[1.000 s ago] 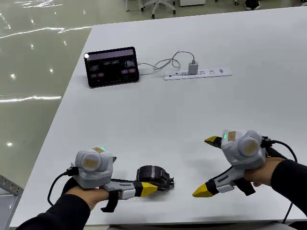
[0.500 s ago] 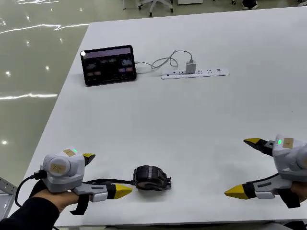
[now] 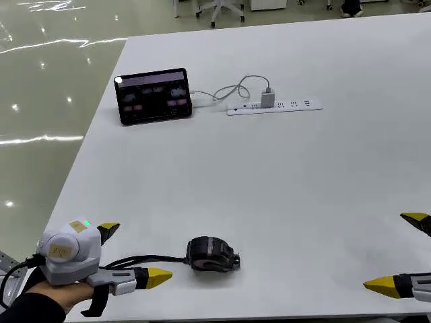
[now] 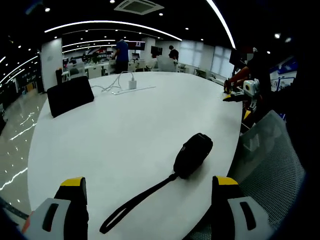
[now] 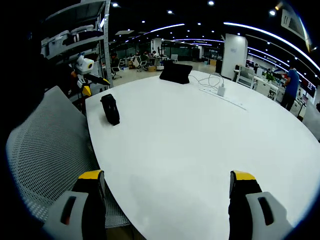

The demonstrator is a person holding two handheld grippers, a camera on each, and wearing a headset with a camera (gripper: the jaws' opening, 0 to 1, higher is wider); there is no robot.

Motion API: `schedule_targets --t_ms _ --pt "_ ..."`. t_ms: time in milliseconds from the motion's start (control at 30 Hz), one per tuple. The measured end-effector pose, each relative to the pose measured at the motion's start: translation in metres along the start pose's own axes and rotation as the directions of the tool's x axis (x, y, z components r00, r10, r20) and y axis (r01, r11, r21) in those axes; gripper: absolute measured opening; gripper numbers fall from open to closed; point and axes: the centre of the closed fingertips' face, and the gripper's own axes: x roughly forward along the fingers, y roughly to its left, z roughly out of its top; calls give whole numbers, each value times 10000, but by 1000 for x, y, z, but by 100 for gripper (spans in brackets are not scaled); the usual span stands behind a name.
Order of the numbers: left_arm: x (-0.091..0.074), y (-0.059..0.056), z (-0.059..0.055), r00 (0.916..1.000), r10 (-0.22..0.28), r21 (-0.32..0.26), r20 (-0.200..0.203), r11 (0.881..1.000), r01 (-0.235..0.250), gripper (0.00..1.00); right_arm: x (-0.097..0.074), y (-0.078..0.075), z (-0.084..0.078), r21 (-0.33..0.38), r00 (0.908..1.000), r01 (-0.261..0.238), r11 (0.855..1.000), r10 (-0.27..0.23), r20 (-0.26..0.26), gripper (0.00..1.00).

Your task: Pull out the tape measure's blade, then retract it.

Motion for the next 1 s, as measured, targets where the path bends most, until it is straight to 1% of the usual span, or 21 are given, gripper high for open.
schedule_targets --t_ms 67,133,200,233,300,367,433,500,533,600,633,700,767,800,833,900,967,1000 --pt "-1 0 -1 10000 8 -141 49 9999 -7 100 -4 -2 -5 -237 9998 70 9997 -74 -170 100" --pt "-2 -2 -3 10000 -30 -184 71 9998 31 100 -6 -1 -8 -187 9996 58 9998 -63 -290 100" --pt "-1 -2 -4 10000 -40 -145 60 9999 41 100 -8 -1 -9 -220 9996 52 9997 -58 -263 100" --pt "-1 -2 -5 10000 -80 -225 36 9997 81 100 -8 -1 -10 -244 9996 82 9997 -89 -274 100" --pt "-1 -2 -5 10000 -70 -211 23 9998 70 100 -9 -2 -12 -122 9995 88 9999 -92 -296 100" --pt "-2 -2 -3 9999 -103 -270 91 9996 106 100 -9 -2 -13 -128 9997 95 9999 -98 -244 100" --pt "-1 -1 -1 9999 -57 -261 92 9996 59 100 -9 -1 -15 -30 9993 70 10000 -71 -373 100" --pt "-1 0 0 9999 -50 -283 102 9996 53 100 -8 -2 -15 -41 9994 77 10000 -78 -343 100" --pt "0 -1 0 9999 -140 -358 27 9993 141 100 -8 -2 -15 -35 9995 74 10000 -76 -321 100" --pt "1 -2 0 9998 -177 -397 52 9990 179 100 -7 -3 -15 31 9995 82 10000 -81 -319 100" --pt "2 -2 -2 9994 -327 -408 -79 9986 324 100 -7 -3 -15 31 9995 98 9999 -97 -293 100" --pt "3 -2 -4 9993 -353 -285 -125 9990 350 100 -6 -4 -17 121 9995 122 9999 -118 -287 100" --pt "6 -6 -10 9981 -526 -217 -335 9984 519 100 -5 -3 -23 143 9994 140 9998 -135 -318 100" --pt "7 -8 -14 9973 -568 -195 -472 9982 559 100 -4 -4 -27 197 9991 147 9997 -139 -401 100" --pt "9 -11 -18 9964 -571 -33 -628 9984 570 100 -3 -3 -32 375 9985 143 9992 -123 -530 100" --pt "8 -14 -18 9960 -614 21 -653 9981 617 100 -4 -1 -33 429 9990 77 9991 -58 -448 100" --pt "7 -8 -17 9977 -374 83 -572 9992 379 100 -4 1 -35 347 9991 33 9994 -18 -429 100" --pt "7 -8 -17 9976 -400 -20 -565 9992 399 100 -4 1 -35 366 9991 25 9993 -10 -418 100"
